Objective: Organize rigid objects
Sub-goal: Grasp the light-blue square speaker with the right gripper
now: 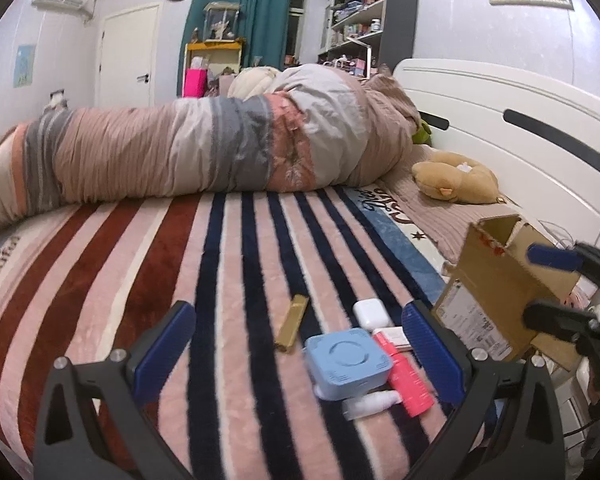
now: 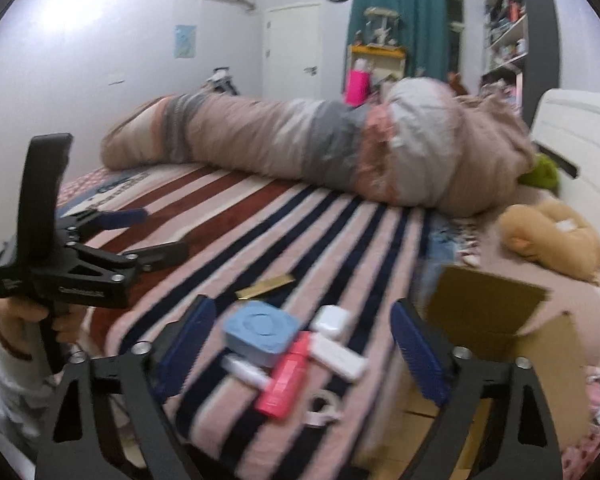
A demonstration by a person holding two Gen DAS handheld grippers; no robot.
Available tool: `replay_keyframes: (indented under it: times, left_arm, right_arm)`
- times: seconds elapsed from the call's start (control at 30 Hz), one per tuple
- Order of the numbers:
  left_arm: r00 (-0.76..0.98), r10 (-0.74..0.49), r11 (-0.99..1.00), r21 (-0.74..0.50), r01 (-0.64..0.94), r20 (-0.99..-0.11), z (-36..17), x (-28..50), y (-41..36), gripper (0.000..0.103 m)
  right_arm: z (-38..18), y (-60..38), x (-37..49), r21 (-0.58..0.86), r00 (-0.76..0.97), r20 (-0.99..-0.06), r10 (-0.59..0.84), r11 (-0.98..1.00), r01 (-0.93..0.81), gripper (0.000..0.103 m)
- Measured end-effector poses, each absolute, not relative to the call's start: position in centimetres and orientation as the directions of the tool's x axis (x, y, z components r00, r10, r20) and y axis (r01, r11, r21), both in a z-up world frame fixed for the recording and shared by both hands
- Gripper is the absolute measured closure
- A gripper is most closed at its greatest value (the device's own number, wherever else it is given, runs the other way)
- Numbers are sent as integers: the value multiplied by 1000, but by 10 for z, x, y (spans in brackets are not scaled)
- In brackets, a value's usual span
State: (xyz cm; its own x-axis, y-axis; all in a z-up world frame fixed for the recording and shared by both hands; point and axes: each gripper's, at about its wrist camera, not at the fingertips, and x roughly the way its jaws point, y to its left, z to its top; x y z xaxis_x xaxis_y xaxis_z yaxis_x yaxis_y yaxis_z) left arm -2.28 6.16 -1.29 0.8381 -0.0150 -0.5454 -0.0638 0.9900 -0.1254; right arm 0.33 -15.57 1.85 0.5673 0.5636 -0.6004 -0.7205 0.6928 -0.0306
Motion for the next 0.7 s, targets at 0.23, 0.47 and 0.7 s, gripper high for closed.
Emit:
replay_keyframes:
  times: [0.23, 0.47, 0.7]
  left_arm:
    - [811, -76, 981, -190, -44, -580, -47, -25, 112, 1]
    - [776, -95, 978, -203, -44, -623, -85, -14, 135, 1]
    - [762, -126, 971, -237, -37, -635, -103, -1, 146, 1]
  right_arm:
    - [-41, -83, 25, 130, 328, -762, 559, 627, -768, 29]
    - [-95, -67, 73, 208, 230, -859, 457, 722, -660, 27]
    - [-120, -57, 91, 232, 193, -879, 436, 744, -627, 14]
